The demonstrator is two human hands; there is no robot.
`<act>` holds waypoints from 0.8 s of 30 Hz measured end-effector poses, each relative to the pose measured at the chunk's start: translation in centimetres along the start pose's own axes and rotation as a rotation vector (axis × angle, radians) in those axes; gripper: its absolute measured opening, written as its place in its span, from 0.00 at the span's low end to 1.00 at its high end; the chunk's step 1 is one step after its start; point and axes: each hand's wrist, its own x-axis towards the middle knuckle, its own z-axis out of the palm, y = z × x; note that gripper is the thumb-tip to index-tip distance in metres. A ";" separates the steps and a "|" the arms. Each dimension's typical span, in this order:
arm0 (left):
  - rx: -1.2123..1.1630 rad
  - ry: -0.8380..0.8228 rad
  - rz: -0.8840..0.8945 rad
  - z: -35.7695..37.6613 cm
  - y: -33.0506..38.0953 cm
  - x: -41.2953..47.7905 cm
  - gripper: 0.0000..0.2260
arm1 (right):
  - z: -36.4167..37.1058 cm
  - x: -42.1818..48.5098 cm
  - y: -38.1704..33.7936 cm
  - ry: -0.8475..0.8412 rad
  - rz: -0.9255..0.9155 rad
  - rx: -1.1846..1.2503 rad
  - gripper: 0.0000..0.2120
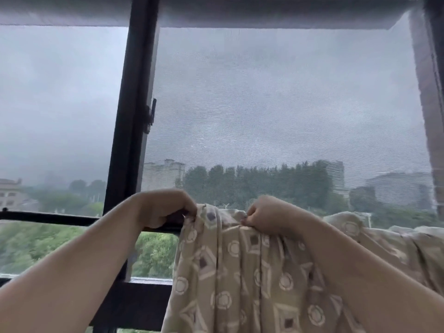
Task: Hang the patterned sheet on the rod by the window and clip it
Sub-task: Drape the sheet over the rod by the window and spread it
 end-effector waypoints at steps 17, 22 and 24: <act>-0.235 0.061 0.060 -0.2 0.5 -2.2 0.16 | 0.9 0.3 -1.8 -0.031 -0.082 0.462 0.07; -0.204 0.560 0.031 -3.8 -2.0 -2.1 0.14 | 0.8 0.8 -1.3 -0.095 0.007 0.424 0.11; 0.206 0.768 -0.002 -7.3 -3.7 -2.7 0.13 | 0.7 0.5 -1.4 -0.183 0.044 0.442 0.09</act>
